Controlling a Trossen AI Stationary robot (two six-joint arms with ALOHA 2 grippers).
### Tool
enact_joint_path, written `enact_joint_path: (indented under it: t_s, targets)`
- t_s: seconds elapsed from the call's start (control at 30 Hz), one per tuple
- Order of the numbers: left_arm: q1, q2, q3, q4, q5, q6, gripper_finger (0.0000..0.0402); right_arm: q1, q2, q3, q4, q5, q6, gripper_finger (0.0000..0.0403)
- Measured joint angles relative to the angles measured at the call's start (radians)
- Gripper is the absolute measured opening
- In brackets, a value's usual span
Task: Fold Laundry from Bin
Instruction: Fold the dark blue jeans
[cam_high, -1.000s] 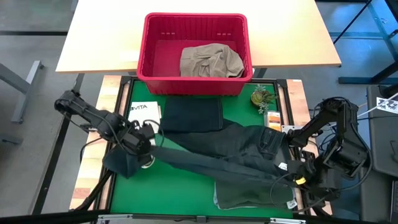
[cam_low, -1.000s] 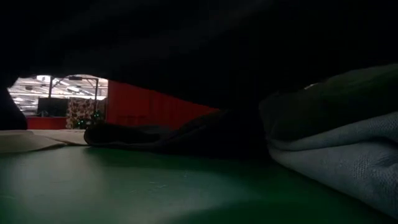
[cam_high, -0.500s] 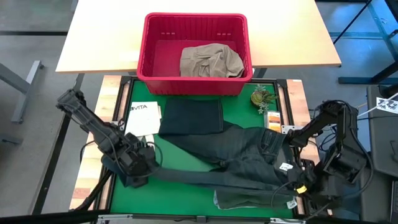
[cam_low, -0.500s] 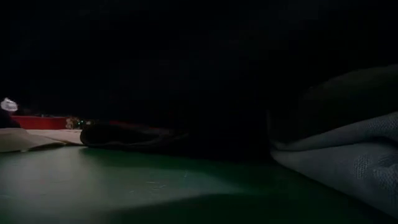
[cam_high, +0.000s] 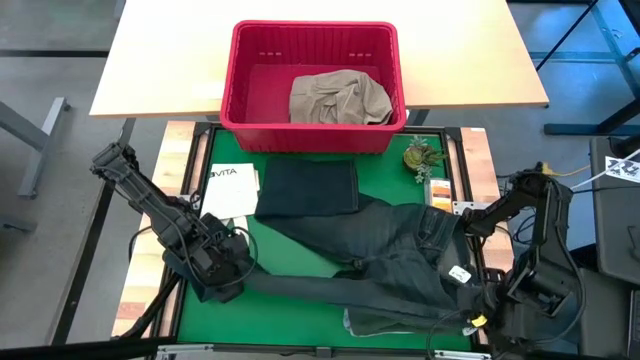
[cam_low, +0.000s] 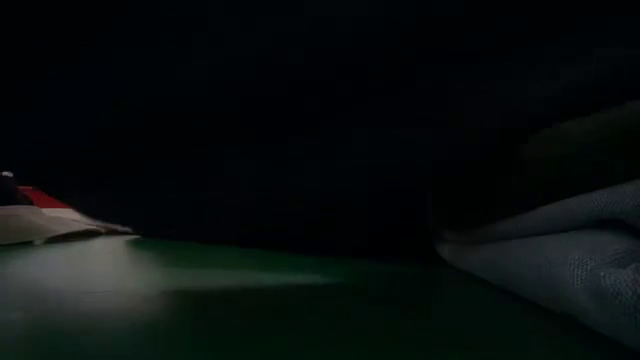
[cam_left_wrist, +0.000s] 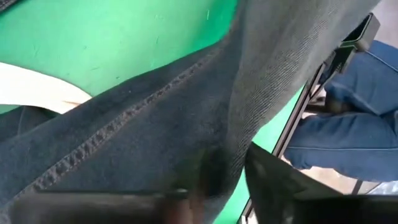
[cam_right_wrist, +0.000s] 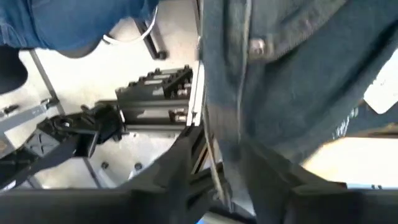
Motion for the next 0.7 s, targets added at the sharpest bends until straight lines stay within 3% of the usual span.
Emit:
enact_joint_path:
  t_s: [0.17, 0.37, 0.5, 0.7]
  targets:
    - [0.000, 0.000, 0.000, 0.002, -0.001, -0.001, 0.0154, 0.000, -0.001, 0.000, 0.000, -0.070, -0.006, 0.0204]
    - [0.000, 0.000, 0.000, 0.003, -0.004, 0.021, 0.0194, 0.000, -0.002, 0.002, 0.002, -0.069, -0.039, 0.0225]
    - [0.001, 0.001, 0.000, 0.004, -0.018, 0.080, 0.0198, -0.001, -0.002, 0.002, 0.005, 0.055, -0.152, 0.0225]
    - [0.001, 0.001, 0.000, 0.006, -0.198, 0.138, 0.0198, -0.080, 0.000, 0.002, 0.035, 0.280, -0.368, 0.0225]
